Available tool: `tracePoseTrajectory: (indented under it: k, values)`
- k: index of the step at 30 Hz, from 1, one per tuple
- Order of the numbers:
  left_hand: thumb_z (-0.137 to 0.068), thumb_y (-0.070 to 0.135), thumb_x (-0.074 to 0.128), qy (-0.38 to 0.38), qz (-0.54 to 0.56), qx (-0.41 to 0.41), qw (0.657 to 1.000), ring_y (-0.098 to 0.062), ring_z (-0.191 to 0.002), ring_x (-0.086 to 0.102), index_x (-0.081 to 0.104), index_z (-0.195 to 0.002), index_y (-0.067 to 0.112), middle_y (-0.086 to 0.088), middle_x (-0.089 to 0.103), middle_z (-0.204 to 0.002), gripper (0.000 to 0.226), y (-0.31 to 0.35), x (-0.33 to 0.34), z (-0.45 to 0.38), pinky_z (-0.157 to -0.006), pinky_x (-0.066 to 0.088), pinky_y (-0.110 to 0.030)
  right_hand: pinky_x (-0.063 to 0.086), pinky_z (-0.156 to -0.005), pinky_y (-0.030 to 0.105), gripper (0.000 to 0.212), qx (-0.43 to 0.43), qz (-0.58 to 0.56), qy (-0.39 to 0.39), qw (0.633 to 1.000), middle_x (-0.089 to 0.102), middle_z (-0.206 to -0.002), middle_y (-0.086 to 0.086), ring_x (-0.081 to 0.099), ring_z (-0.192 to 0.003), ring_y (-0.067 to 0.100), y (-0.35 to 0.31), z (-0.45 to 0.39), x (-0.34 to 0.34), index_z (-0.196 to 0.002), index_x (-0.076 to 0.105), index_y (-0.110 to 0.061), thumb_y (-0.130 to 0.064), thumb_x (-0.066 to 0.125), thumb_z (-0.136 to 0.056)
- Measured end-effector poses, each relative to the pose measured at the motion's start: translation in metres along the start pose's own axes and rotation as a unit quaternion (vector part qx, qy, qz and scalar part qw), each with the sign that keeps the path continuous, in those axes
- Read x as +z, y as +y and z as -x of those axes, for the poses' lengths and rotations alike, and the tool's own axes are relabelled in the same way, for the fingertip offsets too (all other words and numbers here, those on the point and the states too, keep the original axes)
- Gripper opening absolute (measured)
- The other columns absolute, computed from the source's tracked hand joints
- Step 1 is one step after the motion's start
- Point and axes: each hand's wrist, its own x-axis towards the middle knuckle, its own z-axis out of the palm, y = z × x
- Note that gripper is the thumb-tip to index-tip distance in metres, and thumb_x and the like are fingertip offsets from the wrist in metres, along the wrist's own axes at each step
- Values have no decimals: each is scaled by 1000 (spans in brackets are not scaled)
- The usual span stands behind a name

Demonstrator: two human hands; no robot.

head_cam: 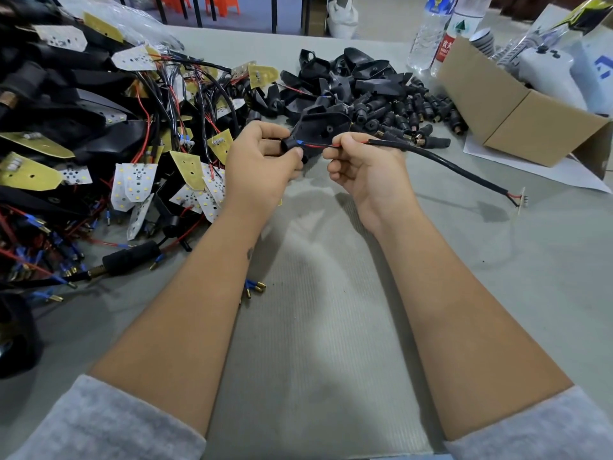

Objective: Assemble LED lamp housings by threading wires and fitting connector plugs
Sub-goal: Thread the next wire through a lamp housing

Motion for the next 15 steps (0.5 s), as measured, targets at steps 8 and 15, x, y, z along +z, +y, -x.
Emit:
tracePoseTrajectory:
  k: [8, 15]
  values:
    - [-89, -3, 60, -10, 20, 0, 1000, -10, -71, 68, 56, -100, 16, -3, 68, -84, 23, 1, -1, -1, -68, 57, -24, 46, -60, 21, 16, -3, 0, -13, 1000, 67, -72, 4, 54, -58, 11, 0, 3, 2, -86, 63, -9, -5, 52, -97]
    - [-85, -6, 61, -19, 42, 13, 999, -11, -77, 67, 61, -90, 20, -7, 66, -90, 26, 4, -3, 1, -69, 54, -21, 48, -60, 20, 13, -3, -4, 28, 1000, 70, -72, 4, 56, -56, 9, 4, -1, 1, -89, 65, -9, -5, 56, -96]
